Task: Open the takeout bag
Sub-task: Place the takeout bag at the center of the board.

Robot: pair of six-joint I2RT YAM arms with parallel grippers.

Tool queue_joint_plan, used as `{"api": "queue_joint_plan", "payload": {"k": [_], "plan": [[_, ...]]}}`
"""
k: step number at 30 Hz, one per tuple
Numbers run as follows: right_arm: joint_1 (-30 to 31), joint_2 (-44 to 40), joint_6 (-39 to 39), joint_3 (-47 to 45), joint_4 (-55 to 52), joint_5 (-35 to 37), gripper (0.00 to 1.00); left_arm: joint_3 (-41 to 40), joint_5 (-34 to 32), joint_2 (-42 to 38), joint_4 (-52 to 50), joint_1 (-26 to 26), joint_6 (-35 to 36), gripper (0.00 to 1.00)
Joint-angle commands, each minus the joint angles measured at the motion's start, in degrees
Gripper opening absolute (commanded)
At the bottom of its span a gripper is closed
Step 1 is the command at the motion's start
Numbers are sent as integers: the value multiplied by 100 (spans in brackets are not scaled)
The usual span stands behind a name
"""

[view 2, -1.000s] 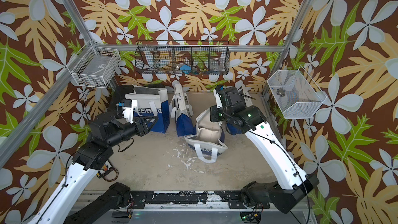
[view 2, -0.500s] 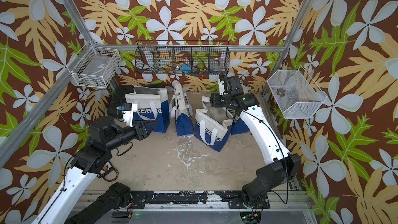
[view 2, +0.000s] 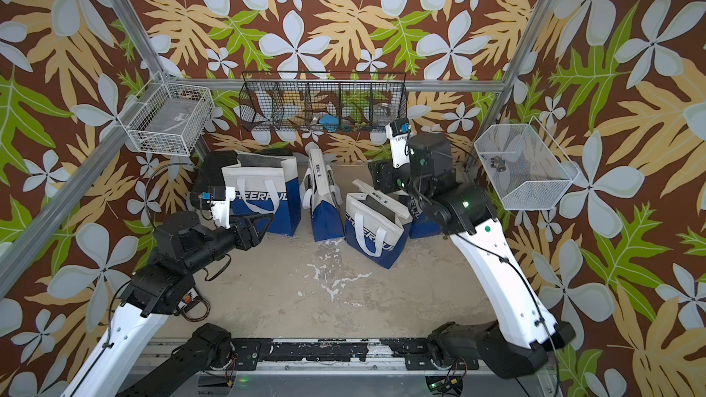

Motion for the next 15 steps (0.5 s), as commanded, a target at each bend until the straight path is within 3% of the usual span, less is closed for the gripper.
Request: {"api": "queue_joint_plan", "payload": {"k": [1, 6, 7, 10, 12, 14, 15], "plan": [[189, -1027, 134, -1129, 1114, 358, 77, 250, -1131, -96, -334, 10, 487, 68], [189, -3150, 865, -3517, 2619, 736, 85, 223, -2639, -320, -366, 10, 462, 67], [187, -3493, 958, -3929, 2917, 742, 98, 110, -2748, -422, -242, 10, 400, 68], [188, -4620, 1124, -5279, 4067, 992, 100, -446, -3343, -722, 321, 10, 272, 72], [188, -5332, 1028, -6043, 4419, 1965, 100, -899, -3955, -790, 800, 10, 452, 76], [188, -5893, 1926, -6363, 4036, 3791, 100, -1221, -4364, -699, 1251, 10, 772, 79], [188, -6126, 2138, -6455, 3884, 4158, 100, -1286, -4628, -581, 1330, 10, 828, 82]]}}
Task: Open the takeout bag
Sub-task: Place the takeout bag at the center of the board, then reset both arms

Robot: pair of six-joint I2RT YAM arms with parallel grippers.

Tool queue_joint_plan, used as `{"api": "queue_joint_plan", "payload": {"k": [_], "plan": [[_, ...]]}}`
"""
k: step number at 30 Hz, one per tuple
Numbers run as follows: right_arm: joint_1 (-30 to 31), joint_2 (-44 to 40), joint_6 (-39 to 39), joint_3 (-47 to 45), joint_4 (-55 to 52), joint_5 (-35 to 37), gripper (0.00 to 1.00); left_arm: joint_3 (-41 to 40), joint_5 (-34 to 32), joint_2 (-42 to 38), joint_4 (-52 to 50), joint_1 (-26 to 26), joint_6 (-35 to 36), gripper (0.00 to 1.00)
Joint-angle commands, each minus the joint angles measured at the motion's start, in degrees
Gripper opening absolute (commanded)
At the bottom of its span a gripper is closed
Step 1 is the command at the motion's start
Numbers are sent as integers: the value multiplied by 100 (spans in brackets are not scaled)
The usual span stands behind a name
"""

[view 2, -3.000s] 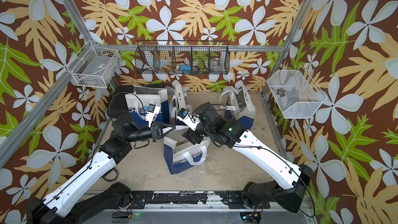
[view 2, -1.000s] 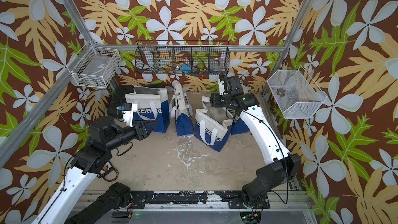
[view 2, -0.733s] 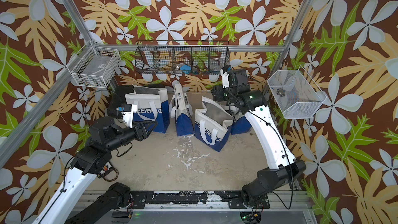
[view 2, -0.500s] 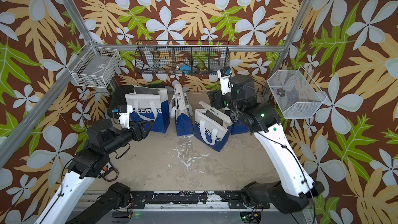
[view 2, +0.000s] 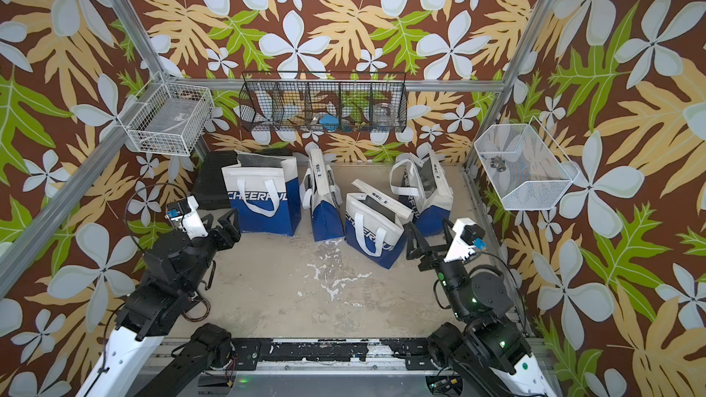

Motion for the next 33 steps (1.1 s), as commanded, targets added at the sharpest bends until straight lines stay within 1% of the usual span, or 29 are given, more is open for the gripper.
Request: {"api": "queue_joint_plan", "payload": {"k": [1, 2, 3, 4, 5, 6, 7, 8, 9, 10, 11, 12, 13, 14, 16, 17, 19, 21, 22, 23, 24, 26, 28, 29, 30, 31, 32, 33], "plan": [[5, -528, 353, -368, 662, 1980, 100, -238, -1256, 238, 819, 10, 342, 87], [5, -483, -207, -494, 875, 1867, 100, -349, -1277, 337, 1067, 10, 573, 87], [5, -210, -404, -507, 763, 2047, 100, -431, -1487, 424, 1320, 10, 770, 87], [5, 170, -361, -427, 547, 2336, 100, -528, -1880, 465, 1610, 10, 852, 88], [-3, 728, -395, -317, 391, 2627, 100, -686, -2298, 483, 2029, 10, 993, 90], [-19, 1257, -450, -210, 314, 2994, 100, -903, -2600, 450, 2602, 18, 1229, 93], [-77, 1705, -466, -154, 318, 3326, 100, -1165, -2709, 411, 3228, 19, 1613, 94], [-253, 2093, -546, -148, 460, 3531, 100, -1504, -2767, 382, 3942, 40, 2077, 94], [-570, 2375, -656, -265, 717, 3540, 100, -1821, -2819, 411, 4655, 94, 2439, 94], [-950, 2534, -637, -401, 869, 3357, 100, -2029, -2788, 458, 4980, 186, 2605, 94], [-1472, 2663, -478, -562, 961, 3057, 100, -2229, -2664, 529, 5147, 376, 2588, 94], [-1948, 2761, -226, -740, 1021, 2875, 100, -2367, -2500, 622, 5066, 638, 2375, 94], [-2285, 2818, -127, -910, 1133, 2822, 100, -2486, -2340, 698, 4939, 918, 2071, 94], [-2561, 2863, -205, -1136, 1397, 2933, 100, -2683, -2125, 791, 4920, 1226, 1750, 94], [-2736, 2913, -572, -1656, 2194, 3438, 100, -3220, -2221, 1095, 5599, 1303, 1880, 94], [-2820, 2938, -606, -1881, 2537, 3470, 100, -3387, -2096, 1320, 5750, 1344, 1779, 94], [-2916, 2955, -308, -2108, 2689, 3260, 100, -3410, -1627, 1850, 5758, 1497, 1472, 93], [-2921, 3122, -188, -2437, 3190, 3272, 100, -3262, -1397, 2458, 5791, 1519, 1451, 93], [-2921, 3256, -207, -2594, 3454, 3190, 100, -3311, -1258, 2678, 6004, 1522, 1549, 93], [-2916, 3395, -288, -2750, 3815, 3098, 100, -3414, -1142, 2791, 6381, 1522, 1693, 93], [-2916, 3483, -421, -2863, 4080, 3005, 100, -3453, -1107, 2792, 6537, 1522, 1700, 94], [-2913, 3559, -505, -2902, 4265, 2829, 100, -3586, -1015, 2799, 6902, 1522, 1707, 94], [-2908, 3572, -663, -2958, 4644, 2700, 100, -3696, -796, 2757, 7114, 1522, 1782, 95], [-2901, 3559, -792, -2901, 4726, 2648, 100, -3659, -854, 2726, 7043, 1522, 1758, 96], [-2877, 3502, -857, -2720, 4363, 2532, 100, -3558, -938, 2683, 6902, 1522, 1589, 96], [-2818, 3416, -820, -2398, 3690, 2616, 100, -3331, -816, 2545, 6514, 1522, 1502, 96], [-2739, 3327, -549, -1991, 2852, 2884, 100, -3040, -629, 2350, 6036, 1522, 1395, 97], [-2704, 3208, -191, -1584, 2016, 2912, 100, -2703, -522, 2137, 5515, 1522, 1155, 97]]}}
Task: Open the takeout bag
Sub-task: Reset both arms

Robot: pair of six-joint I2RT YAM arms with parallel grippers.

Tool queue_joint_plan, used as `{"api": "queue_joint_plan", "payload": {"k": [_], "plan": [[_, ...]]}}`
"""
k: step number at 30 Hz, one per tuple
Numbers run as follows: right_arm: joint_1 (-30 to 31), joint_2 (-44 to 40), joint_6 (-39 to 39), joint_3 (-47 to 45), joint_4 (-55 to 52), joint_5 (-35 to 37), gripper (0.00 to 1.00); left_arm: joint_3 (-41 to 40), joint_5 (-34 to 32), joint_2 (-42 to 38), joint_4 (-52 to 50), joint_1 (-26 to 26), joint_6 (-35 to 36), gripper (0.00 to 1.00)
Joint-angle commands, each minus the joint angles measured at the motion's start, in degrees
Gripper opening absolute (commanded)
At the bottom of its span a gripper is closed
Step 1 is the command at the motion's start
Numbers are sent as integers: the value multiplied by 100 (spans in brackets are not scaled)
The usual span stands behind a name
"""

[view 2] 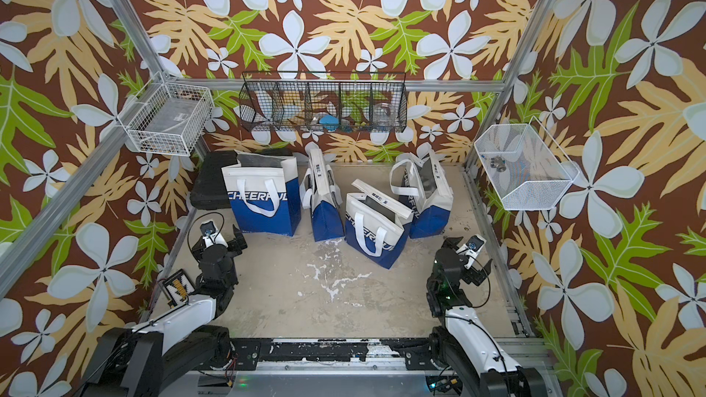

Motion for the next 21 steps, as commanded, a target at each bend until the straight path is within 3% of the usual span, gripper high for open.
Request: {"api": "queue_joint_plan", "payload": {"k": [1, 2, 4, 9, 13, 16, 20, 21], "plan": [[88, -319, 872, 1130, -2367, 41, 100, 897, 630, -555, -1251, 9, -623, 97], [87, -484, 1246, 1661, -3231, -293, 100, 1224, 1026, -872, -1766, 1, -768, 97], [128, -767, 1362, 2258, -3956, -954, 100, 1516, 1499, -1320, -2278, -105, -1142, 99], [312, -1119, 721, 2484, -4060, -1061, 100, 1499, 1847, -1525, -2877, -312, -1410, 100], [312, -1128, 422, 1483, -2562, -1164, 100, 1069, 1339, -1362, -2257, -307, -1259, 99], [317, -1050, 121, 357, -823, -764, 100, 570, -59, -1027, -1312, -293, -711, 100], [268, -802, -145, -516, 511, 13, 100, -202, -129, -433, -1, -189, -358, 100], [204, -705, -217, -737, 929, -71, 100, -308, -12, -319, 342, -186, -414, 100]]}}
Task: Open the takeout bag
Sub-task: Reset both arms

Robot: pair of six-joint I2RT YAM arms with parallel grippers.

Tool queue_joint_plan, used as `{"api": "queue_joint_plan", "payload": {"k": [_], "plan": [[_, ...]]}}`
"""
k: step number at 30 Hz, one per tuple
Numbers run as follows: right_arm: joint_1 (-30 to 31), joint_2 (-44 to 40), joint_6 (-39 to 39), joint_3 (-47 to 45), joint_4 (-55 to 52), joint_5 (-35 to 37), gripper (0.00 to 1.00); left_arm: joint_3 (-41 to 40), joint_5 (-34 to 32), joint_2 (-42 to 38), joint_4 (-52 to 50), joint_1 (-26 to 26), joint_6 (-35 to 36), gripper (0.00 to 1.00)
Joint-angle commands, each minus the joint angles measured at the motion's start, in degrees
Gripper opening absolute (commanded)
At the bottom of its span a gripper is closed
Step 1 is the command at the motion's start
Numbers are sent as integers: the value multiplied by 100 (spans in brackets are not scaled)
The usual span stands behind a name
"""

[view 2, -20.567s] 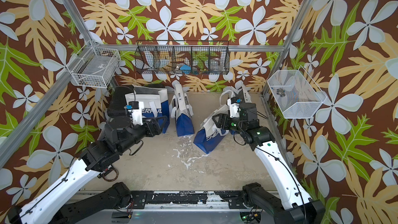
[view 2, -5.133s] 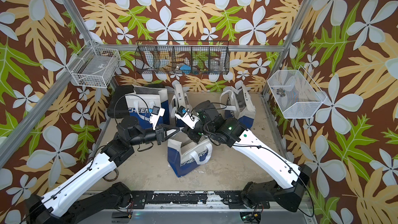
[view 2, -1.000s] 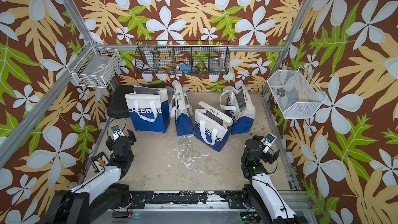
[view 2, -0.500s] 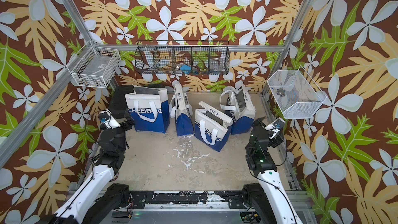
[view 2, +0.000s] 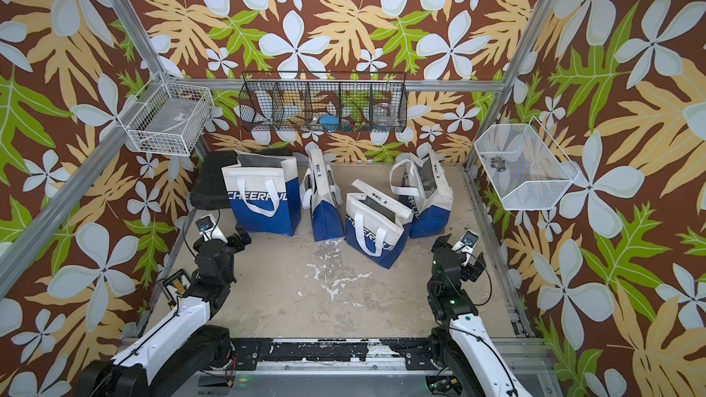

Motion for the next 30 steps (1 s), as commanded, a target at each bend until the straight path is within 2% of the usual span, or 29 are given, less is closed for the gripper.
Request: {"api": "queue_joint_plan", "payload": {"k": [1, 3, 6, 7, 8, 10, 12, 13, 15, 18, 21, 24, 30], "plan": [[-123, 297, -340, -584, 2201, 412, 100, -371, 60, 342, 1814, 21, 305, 100], [-200, 727, -408, -984, 3198, 163, 100, -611, 668, 816, 2805, 30, 564, 100], [-423, 1872, -333, -1361, 4876, -810, 100, -611, 1199, 1708, 3564, 83, 956, 100], [-436, 2322, -491, -1382, 5497, -1197, 100, -584, 1180, 1886, 3700, 141, 809, 100], [-441, 2735, -617, -1299, 5913, -1588, 100, -618, 1432, 2089, 3965, 224, 759, 100], [-452, 3554, -888, -1033, 6346, -2135, 100, -664, 1635, 2642, 4518, 232, 839, 100], [-454, 4394, -1264, -932, 7262, -2676, 100, -591, 1961, 2955, 4760, 232, 992, 100], [-440, 4578, -1418, -840, 7096, -3195, 100, -490, 1940, 2911, 4434, 232, 983, 100], [-430, 4901, -1487, -660, 7270, -3207, 100, -436, 1649, 2939, 4369, 253, 842, 100], [-467, 4603, -1308, -103, 5724, -3121, 100, -394, 1354, 2914, 4231, 285, 654, 100], [-460, 4776, -1351, -232, 6273, -3028, 100, -412, 1277, 2917, 4288, 285, 624, 100], [-463, 4684, -1324, -178, 5995, -3049, 100, -434, 1221, 2917, 4335, 250, 645, 100], [-463, 4742, -1354, -187, 6115, -3065, 100, -421, 1223, 2927, 4325, 250, 646, 100]]}}
